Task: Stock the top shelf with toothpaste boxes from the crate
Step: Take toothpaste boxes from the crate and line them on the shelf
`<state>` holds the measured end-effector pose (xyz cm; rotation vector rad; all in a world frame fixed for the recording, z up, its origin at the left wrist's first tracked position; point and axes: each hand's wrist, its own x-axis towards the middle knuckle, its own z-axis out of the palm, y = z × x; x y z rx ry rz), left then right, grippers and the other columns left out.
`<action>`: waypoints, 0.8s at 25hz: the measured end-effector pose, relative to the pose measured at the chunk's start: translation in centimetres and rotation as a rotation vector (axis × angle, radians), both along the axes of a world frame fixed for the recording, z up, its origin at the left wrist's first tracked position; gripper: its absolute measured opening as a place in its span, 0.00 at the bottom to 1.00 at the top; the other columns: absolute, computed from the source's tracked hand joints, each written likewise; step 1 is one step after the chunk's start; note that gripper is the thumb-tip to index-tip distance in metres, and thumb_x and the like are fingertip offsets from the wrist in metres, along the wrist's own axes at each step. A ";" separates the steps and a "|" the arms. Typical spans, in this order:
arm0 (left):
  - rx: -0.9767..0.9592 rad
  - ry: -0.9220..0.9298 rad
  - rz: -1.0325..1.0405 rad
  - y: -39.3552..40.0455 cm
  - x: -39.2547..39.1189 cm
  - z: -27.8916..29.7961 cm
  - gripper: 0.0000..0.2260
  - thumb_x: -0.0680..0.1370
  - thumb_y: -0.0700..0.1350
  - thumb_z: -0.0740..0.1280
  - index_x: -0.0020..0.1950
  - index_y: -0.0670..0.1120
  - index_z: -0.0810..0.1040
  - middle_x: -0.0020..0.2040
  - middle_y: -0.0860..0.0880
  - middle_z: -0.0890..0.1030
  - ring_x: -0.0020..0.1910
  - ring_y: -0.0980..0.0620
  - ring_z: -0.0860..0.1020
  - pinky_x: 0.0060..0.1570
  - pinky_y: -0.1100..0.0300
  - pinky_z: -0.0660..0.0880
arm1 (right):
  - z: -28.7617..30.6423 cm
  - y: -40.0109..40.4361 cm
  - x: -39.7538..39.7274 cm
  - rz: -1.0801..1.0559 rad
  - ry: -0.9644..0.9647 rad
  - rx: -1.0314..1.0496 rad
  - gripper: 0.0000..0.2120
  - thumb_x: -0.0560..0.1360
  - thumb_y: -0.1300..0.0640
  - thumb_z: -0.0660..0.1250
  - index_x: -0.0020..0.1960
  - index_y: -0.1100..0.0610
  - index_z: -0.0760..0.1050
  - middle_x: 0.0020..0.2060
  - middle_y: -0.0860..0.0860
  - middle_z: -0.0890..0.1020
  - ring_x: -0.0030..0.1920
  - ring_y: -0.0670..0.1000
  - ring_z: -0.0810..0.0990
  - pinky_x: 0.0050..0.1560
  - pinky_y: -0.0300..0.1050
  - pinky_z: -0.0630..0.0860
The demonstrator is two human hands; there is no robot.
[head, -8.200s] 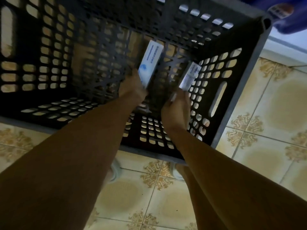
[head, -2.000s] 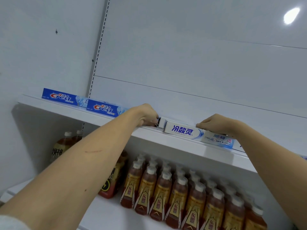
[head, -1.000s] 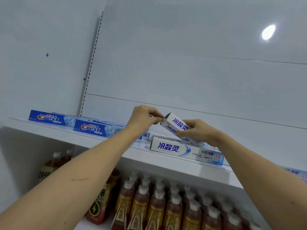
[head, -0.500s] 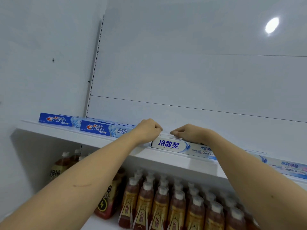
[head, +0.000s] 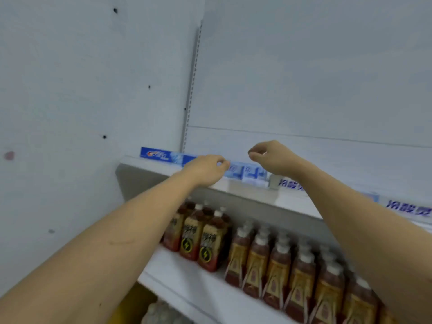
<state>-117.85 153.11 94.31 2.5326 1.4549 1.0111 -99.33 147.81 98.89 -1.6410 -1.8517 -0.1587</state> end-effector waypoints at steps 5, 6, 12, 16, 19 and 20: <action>-0.041 -0.017 0.030 2.3 -13.4 -1.7 0.23 0.83 0.59 0.48 0.71 0.51 0.71 0.70 0.48 0.73 0.66 0.47 0.72 0.63 0.51 0.69 | -2.1 1.4 -12.8 0.029 0.036 -0.114 0.20 0.81 0.49 0.60 0.70 0.56 0.72 0.66 0.54 0.76 0.64 0.55 0.75 0.66 0.52 0.71; -0.024 0.038 0.055 3.0 -16.0 -2.4 0.23 0.83 0.59 0.47 0.68 0.51 0.73 0.68 0.48 0.75 0.64 0.46 0.73 0.60 0.52 0.70 | -2.4 2.1 -15.4 0.026 0.046 -0.147 0.22 0.81 0.48 0.60 0.72 0.56 0.69 0.68 0.54 0.74 0.66 0.55 0.73 0.68 0.51 0.69; -0.086 0.054 0.045 7.5 -24.9 -1.9 0.23 0.81 0.61 0.49 0.71 0.54 0.70 0.68 0.50 0.75 0.63 0.47 0.74 0.60 0.51 0.72 | -3.4 4.8 -24.7 -0.043 0.010 -0.312 0.29 0.81 0.43 0.58 0.77 0.55 0.60 0.75 0.52 0.66 0.73 0.54 0.66 0.72 0.52 0.62; -0.120 -0.028 -0.024 9.9 -25.3 -1.7 0.23 0.82 0.60 0.50 0.73 0.53 0.69 0.68 0.49 0.75 0.62 0.46 0.74 0.57 0.54 0.71 | -3.1 6.6 -26.1 -0.098 0.085 -0.317 0.29 0.81 0.43 0.58 0.77 0.56 0.60 0.75 0.52 0.66 0.73 0.55 0.66 0.71 0.53 0.62; -0.155 -0.069 -0.062 12.6 -24.6 -1.8 0.24 0.82 0.60 0.50 0.74 0.52 0.68 0.69 0.48 0.74 0.64 0.46 0.73 0.63 0.52 0.71 | -3.5 8.6 -25.4 -0.116 0.095 -0.313 0.30 0.80 0.44 0.59 0.77 0.56 0.60 0.74 0.53 0.66 0.72 0.55 0.66 0.72 0.54 0.63; -0.173 -0.085 -0.076 13.3 -24.3 -1.8 0.25 0.82 0.60 0.50 0.74 0.51 0.67 0.70 0.48 0.74 0.64 0.46 0.73 0.64 0.52 0.71 | -3.7 9.3 -24.9 -0.116 0.112 -0.309 0.29 0.80 0.44 0.60 0.77 0.56 0.60 0.74 0.53 0.67 0.72 0.55 0.67 0.72 0.54 0.64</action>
